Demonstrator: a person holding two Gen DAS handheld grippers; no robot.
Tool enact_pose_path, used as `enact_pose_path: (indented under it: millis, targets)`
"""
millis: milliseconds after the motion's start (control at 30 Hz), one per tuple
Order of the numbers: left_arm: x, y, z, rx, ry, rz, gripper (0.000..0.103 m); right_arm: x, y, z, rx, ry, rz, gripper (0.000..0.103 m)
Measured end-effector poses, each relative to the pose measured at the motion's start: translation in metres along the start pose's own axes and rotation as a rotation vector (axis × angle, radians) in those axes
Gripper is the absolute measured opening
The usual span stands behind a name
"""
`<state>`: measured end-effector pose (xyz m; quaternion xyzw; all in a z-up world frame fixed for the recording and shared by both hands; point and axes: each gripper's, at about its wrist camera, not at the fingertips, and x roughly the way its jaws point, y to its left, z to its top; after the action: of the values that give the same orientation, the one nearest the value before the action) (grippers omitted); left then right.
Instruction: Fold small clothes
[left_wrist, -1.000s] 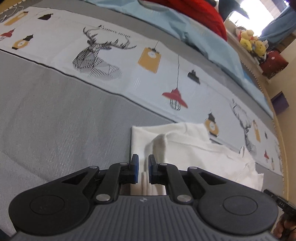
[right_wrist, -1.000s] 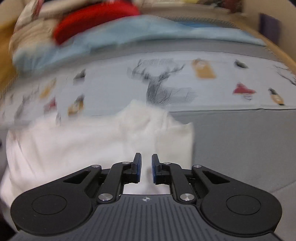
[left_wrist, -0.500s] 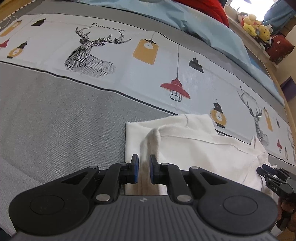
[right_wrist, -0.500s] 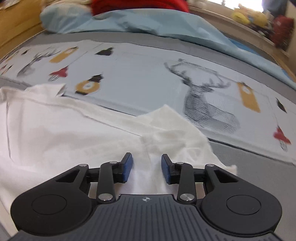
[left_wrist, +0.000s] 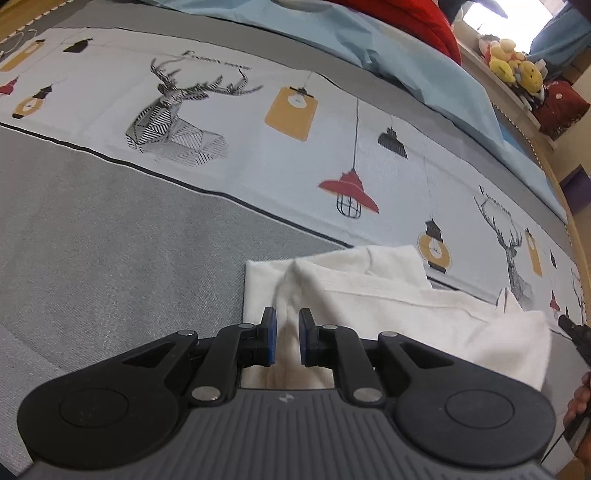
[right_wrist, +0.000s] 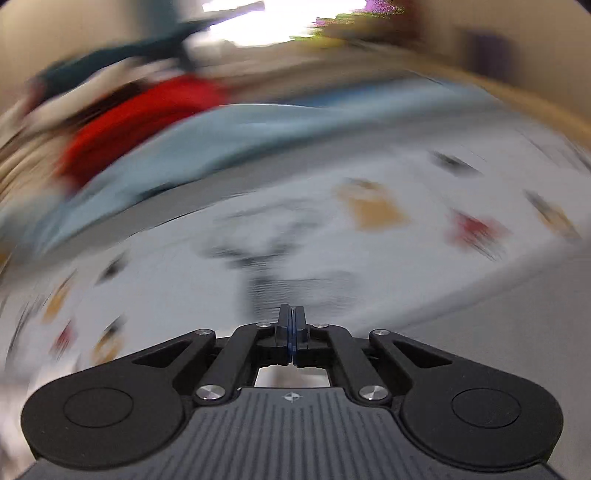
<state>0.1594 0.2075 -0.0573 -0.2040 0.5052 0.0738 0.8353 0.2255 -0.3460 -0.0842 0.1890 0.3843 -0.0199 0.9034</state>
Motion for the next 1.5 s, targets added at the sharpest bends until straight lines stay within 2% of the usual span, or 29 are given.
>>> enact_pose_path:
  millis: [67, 100, 167, 233, 267, 300, 400, 467, 600, 633, 667, 733, 767, 800, 867, 933, 1000, 1033, 1100, 1200, 1267, 1333, 1400, 1500]
  targets:
    - [0.003, 0.0, -0.001, 0.009, 0.012, -0.002, 0.014, 0.005, -0.017, 0.0, 0.085, 0.045, 0.002, 0.003]
    - [0.004, 0.0, -0.001, 0.01, 0.016, -0.003, 0.015, 0.003, -0.017, 0.0, 0.084, 0.047, 0.028, 0.003]
    - [0.008, 0.003, 0.0, 0.003, 0.027, -0.018, 0.022, -0.003, -0.006, 0.0, 0.015, 0.041, 0.112, 0.003]
    - [0.013, 0.004, 0.001, 0.0, 0.033, -0.026, 0.029, -0.003, 0.007, -0.003, -0.061, 0.072, 0.193, 0.01]
    - [0.017, 0.004, 0.001, 0.002, 0.041, -0.027, 0.03, 0.001, 0.011, -0.006, -0.078, 0.108, 0.216, 0.021]
    - [0.02, 0.004, 0.001, 0.004, 0.051, -0.028, 0.03, 0.007, 0.014, -0.008, -0.089, 0.146, 0.226, 0.027]
    - [0.032, 0.001, 0.002, 0.021, 0.076, -0.031, 0.035, 0.018, 0.027, -0.017, -0.153, 0.209, 0.217, 0.029]
    - [0.038, -0.001, 0.005, 0.034, 0.072, -0.035, 0.043, 0.022, 0.033, -0.018, -0.182, 0.219, 0.218, 0.031]
    - [0.049, -0.004, 0.009, 0.028, 0.058, -0.047, 0.045, 0.03, 0.047, -0.024, -0.275, 0.213, 0.177, 0.03]
    - [0.051, -0.005, 0.01, 0.035, 0.051, -0.049, 0.044, 0.03, 0.049, -0.024, -0.295, 0.199, 0.157, 0.026]
    - [0.052, -0.007, 0.01, 0.051, 0.04, -0.045, 0.034, 0.03, 0.048, -0.024, -0.299, 0.184, 0.148, 0.008]
    - [0.047, -0.011, 0.01, 0.105, 0.008, -0.035, 0.003, 0.019, 0.045, -0.016, -0.269, 0.124, 0.164, 0.006]
    - [0.04, -0.013, 0.012, 0.129, -0.023, -0.019, 0.003, 0.009, 0.045, -0.01, -0.264, 0.051, 0.168, 0.005]
    - [0.03, -0.013, 0.014, 0.142, -0.094, 0.021, 0.003, -0.004, 0.046, -0.003, -0.249, -0.033, 0.176, 0.004]
    - [0.015, -0.009, 0.022, 0.109, -0.187, 0.014, 0.003, -0.017, 0.045, 0.005, -0.204, -0.131, 0.172, 0.004]
    - [0.011, -0.008, 0.027, 0.09, -0.236, 0.022, 0.004, -0.006, 0.044, 0.004, -0.19, -0.104, 0.118, 0.007]
    - [0.022, -0.009, 0.029, 0.09, -0.178, 0.021, 0.006, 0.015, 0.042, 0.0, -0.181, -0.007, 0.016, 0.014]
    - [0.029, -0.009, 0.029, 0.09, -0.133, 0.046, 0.007, 0.021, 0.04, -0.002, -0.18, 0.021, -0.016, 0.014]
    - [0.031, -0.008, 0.027, 0.091, -0.111, 0.084, 0.008, 0.022, 0.035, -0.001, -0.16, 0.031, -0.036, 0.014]
    - [0.026, 0.001, 0.029, 0.056, -0.088, 0.045, 0.016, 0.008, 0.029, 0.003, -0.144, 0.021, 0.022, 0.015]
    - [0.023, 0.011, 0.027, 0.028, -0.056, 0.003, 0.035, 0.006, 0.026, 0.002, -0.152, 0.077, 0.081, 0.018]
    - [0.025, 0.018, 0.024, 0.009, -0.005, -0.035, 0.036, 0.009, 0.024, -0.009, -0.168, 0.174, 0.139, 0.023]
    - [0.029, 0.022, 0.018, 0.002, 0.046, -0.062, 0.036, 0.013, 0.025, -0.02, -0.214, 0.249, 0.156, 0.024]
    - [0.038, 0.019, 0.01, 0.016, 0.113, -0.074, 0.036, 0.012, 0.033, -0.034, -0.299, 0.265, 0.13, 0.024]
